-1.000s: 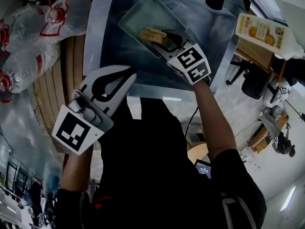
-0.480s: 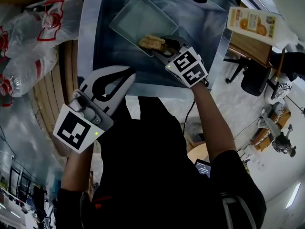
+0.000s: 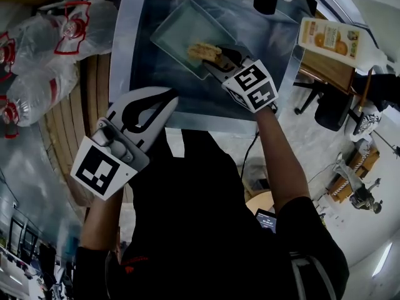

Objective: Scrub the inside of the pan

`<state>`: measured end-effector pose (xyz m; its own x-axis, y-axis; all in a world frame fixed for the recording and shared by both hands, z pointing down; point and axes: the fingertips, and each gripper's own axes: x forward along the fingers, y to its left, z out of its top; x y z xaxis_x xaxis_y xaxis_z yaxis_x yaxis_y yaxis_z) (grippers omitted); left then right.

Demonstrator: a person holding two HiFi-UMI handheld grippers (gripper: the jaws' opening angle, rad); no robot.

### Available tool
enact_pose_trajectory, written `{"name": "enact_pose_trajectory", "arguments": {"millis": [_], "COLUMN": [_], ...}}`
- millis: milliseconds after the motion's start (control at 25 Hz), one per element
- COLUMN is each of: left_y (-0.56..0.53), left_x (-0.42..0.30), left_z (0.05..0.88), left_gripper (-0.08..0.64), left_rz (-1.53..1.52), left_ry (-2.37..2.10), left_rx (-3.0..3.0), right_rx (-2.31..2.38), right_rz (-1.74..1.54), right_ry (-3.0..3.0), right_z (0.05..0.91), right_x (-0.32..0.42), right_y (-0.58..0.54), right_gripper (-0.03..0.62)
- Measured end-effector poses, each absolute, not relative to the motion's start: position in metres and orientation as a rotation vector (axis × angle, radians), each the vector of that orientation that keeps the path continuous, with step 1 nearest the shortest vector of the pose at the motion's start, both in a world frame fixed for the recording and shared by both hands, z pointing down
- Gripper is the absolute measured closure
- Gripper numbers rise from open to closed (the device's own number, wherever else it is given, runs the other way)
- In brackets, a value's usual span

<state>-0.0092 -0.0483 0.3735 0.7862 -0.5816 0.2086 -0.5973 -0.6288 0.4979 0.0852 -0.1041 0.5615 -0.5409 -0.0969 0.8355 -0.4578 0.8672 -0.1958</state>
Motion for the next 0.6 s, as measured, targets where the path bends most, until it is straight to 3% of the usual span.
{"name": "enact_pose_trajectory", "arguments": {"millis": [600], "left_y": [-0.067], "left_x": [-0.063], "left_z": [0.388], "left_gripper": [0.537], "left_rz": [0.050], "left_ry": [-0.946], "left_rx": [2.361], "right_rx": [0.434], "right_rz": [0.452], "right_ry": [-2.149], "right_z": [0.571], "right_x": [0.026], "right_y": [-0.167], "right_gripper": [0.393]}}
